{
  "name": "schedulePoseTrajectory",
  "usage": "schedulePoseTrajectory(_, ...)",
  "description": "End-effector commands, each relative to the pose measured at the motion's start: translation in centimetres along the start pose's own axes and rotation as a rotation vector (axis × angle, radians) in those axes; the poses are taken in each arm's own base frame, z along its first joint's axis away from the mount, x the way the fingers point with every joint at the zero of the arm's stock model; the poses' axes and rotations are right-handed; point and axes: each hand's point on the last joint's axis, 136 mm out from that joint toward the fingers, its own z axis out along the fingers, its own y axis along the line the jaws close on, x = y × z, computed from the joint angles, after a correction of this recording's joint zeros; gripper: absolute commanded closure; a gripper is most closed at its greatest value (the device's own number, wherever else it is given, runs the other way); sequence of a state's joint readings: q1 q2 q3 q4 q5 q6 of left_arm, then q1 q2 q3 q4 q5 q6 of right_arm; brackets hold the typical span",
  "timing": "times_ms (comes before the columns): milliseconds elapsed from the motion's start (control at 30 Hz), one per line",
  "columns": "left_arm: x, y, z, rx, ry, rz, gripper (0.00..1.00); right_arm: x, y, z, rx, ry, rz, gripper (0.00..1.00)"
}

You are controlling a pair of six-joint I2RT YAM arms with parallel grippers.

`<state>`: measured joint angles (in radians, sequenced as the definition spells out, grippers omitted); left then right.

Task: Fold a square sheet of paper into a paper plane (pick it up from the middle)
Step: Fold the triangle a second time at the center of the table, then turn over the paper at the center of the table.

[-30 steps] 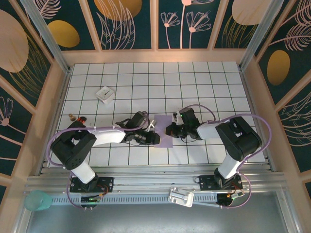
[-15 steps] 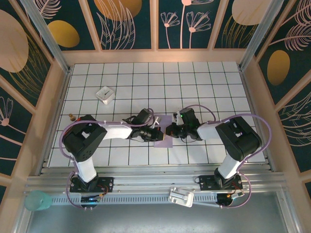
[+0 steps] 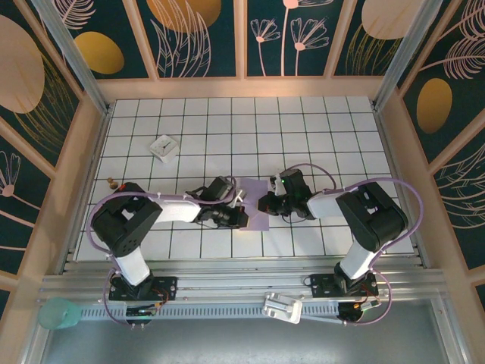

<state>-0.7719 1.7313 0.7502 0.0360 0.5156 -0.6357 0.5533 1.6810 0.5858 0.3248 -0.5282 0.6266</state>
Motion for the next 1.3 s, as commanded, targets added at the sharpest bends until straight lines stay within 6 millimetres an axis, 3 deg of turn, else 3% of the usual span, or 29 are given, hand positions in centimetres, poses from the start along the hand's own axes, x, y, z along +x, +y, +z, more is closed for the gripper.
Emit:
schedulePoseTrajectory(0, 4.7, 2.7, -1.1, -0.107, 0.167, 0.013, 1.00, 1.9, -4.7, 0.0, 0.153, 0.048, 0.064, 1.00)
schedulePoseTrajectory(100, 2.3, 1.0, -2.7, -0.085, 0.095, 0.070, 1.00, 1.2, -3.9, -0.2, 0.125, 0.049, 0.038, 1.00)
schedulePoseTrajectory(233, -3.4, -3.3, -4.9, 0.113, -0.133, 0.037, 0.92, -0.5, 0.1, -1.4, -0.016, 0.033, -0.065, 1.00)
schedulePoseTrajectory(300, -5.4, -5.4, -5.2, 0.215, -0.200, 0.002, 0.91, -0.8, 1.4, -2.6, -0.043, 0.022, -0.106, 1.00)
schedulePoseTrajectory(367, -6.7, -6.1, -4.7, 0.260, -0.219, -0.031, 0.90, -0.4, 1.4, -3.9, -0.019, 0.005, -0.111, 0.93)
schedulePoseTrajectory(467, -8.1, -4.8, -3.4, 0.163, -0.215, -0.025, 0.92, 0.4, -0.6, -5.5, 0.077, -0.035, -0.035, 0.83)
schedulePoseTrajectory(533, -8.4, -2.9, -1.9, 0.075, -0.189, -0.038, 0.94, 1.0, -1.9, -6.2, 0.148, -0.056, 0.029, 0.79)
schedulePoseTrajectory(633, -8.4, -0.6, -1.0, -0.021, -0.169, -0.039, 0.99, 2.2, -2.4, -6.5, 0.193, -0.070, 0.086, 0.71)
schedulePoseTrajectory(833, -7.1, 1.9, 0.8, -0.062, -0.117, -0.062, 1.00, 4.4, -2.5, -5.9, 0.248, -0.064, 0.128, 0.62)
schedulePoseTrajectory(1067, -5.8, 3.2, 1.5, -0.079, -0.093, -0.069, 1.00, 5.9, -2.1, -4.2, 0.237, -0.021, 0.137, 0.57)
schedulePoseTrajectory(1267, -5.2, 3.7, 1.8, -0.084, -0.080, -0.073, 1.00, 6.1, -0.5, -3.5, 0.164, -0.019, 0.137, 0.59)
